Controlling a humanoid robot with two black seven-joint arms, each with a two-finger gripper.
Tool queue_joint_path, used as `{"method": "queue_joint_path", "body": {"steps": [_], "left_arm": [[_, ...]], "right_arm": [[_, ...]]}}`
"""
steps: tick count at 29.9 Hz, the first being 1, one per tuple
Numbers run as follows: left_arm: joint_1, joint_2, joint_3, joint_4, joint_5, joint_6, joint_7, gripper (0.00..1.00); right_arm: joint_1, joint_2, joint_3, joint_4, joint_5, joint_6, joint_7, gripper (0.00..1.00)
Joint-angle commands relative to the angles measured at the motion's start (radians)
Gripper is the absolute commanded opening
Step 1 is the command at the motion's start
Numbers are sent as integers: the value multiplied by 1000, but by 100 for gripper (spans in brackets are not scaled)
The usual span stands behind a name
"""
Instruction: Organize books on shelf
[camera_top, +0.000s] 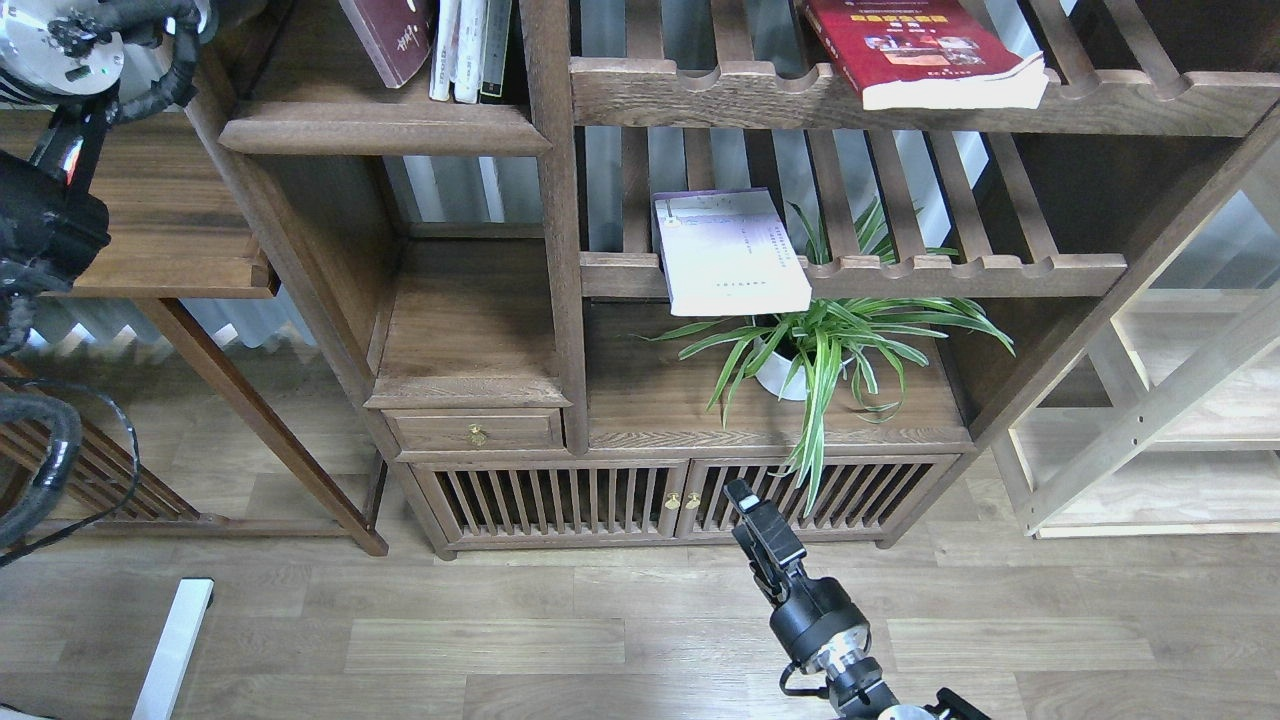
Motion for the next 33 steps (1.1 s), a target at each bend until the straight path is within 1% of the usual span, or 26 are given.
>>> {"method": "queue_joint_path", "body": {"steps": [1,3,7,8,10,11,14,16,18,19,20,21,22,24,28,33], "left_arm": [[0,-7,2,3,0,2,0,17],[2,-8,2,8,0,2,0,19],[3,-8,9,9,1,2,0,35],[3,-8,9,12,1,2,0,37],[3,-8,12,25,0,2,0,48],[3,-8,13,28,0,1,0,52],[3,-10,13,29,0,1,0,58],[3,-11,13,29,0,2,0,68],[2,-13,15,29,0,1,0,74],[0,-16,15,29,0,2,0,81],[-1,-24,13,29,0,2,0,91],[-4,-28,15,29,0,2,0,96],[-6,-31,15,31,0,2,0,98],[-7,-45,13,31,0,8,0,99],[-15,-70,13,29,0,27,0,99],[-15,-80,15,29,0,27,0,99]], "right_arm": [[-8,0,0,3,0,0,0,99],[-11,0,0,5,0,0,0,99],[-16,0,0,6,0,0,0,99],[-16,0,0,5,0,0,0,99],[-16,0,0,5,0,0,0,99],[-16,0,0,5,0,0,0,99],[-20,0,0,6,6,0,0,99],[-25,0,0,8,6,0,0,99],[-31,0,-2,11,6,0,0,99],[-34,0,-2,11,6,0,0,99],[-37,0,-6,11,6,0,0,99],[-39,0,-11,11,6,0,0,99],[-40,0,-14,11,6,0,0,99],[-48,0,-17,11,6,0,0,99],[-55,0,-37,11,6,0,2,99],[-71,0,-35,11,8,0,3,99]]}}
